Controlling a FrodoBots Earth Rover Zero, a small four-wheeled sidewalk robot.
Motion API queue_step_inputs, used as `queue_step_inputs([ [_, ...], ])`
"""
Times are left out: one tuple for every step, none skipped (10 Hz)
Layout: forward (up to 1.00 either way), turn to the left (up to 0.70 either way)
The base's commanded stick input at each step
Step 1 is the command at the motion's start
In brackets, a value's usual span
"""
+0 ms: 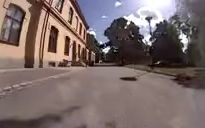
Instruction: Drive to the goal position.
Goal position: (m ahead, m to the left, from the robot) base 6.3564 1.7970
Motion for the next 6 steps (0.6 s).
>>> queue_step_inputs([
  [0.85,0.0],
  [0.85,0.0],
  [0.85,0.0],
  [0.85,0.0],
  [0.85,-0.01],
  [0.85,-0.05],
])
